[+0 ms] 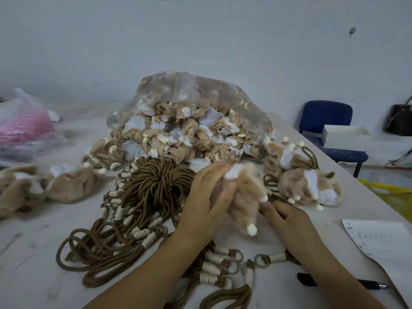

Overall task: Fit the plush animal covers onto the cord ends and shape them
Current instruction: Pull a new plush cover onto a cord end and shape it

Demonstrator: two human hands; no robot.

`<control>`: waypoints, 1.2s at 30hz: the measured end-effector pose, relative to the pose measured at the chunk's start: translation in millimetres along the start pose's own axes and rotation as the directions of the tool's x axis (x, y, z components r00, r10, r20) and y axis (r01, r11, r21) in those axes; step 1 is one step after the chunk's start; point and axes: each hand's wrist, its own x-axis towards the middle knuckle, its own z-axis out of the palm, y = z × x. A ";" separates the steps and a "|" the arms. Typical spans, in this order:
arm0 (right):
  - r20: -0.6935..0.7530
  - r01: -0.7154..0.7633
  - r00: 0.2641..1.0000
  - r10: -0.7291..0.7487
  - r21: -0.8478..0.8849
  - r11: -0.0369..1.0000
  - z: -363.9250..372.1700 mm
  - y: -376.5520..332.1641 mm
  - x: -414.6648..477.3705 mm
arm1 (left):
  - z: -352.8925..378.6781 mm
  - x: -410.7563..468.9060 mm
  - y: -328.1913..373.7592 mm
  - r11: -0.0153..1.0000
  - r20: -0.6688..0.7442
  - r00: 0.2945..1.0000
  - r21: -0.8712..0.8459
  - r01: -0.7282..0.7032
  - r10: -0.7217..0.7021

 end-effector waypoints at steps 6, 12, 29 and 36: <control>-0.007 0.025 1.000 -0.025 0.039 0.999 1.3 -2.8 -0.4 | -1.6 3.2 -1.1 0.993 0.037 0.992 0.015 0.120 -0.120; 0.019 0.038 0.999 -0.039 0.064 0.997 0.6 -5.6 0.1 | 3.2 2.3 1.4 0.878 0.161 0.930 -0.308 0.366 -0.331; 0.070 -0.047 0.997 0.042 0.074 0.996 -2.6 4.2 1.5 | 1.0 3.3 2.0 0.874 0.011 0.962 -0.413 0.254 -0.275; 0.037 0.020 0.999 -0.022 0.055 0.998 -7.6 2.6 1.5 | -3.2 0.2 2.9 0.900 0.115 0.950 -0.304 0.313 -0.292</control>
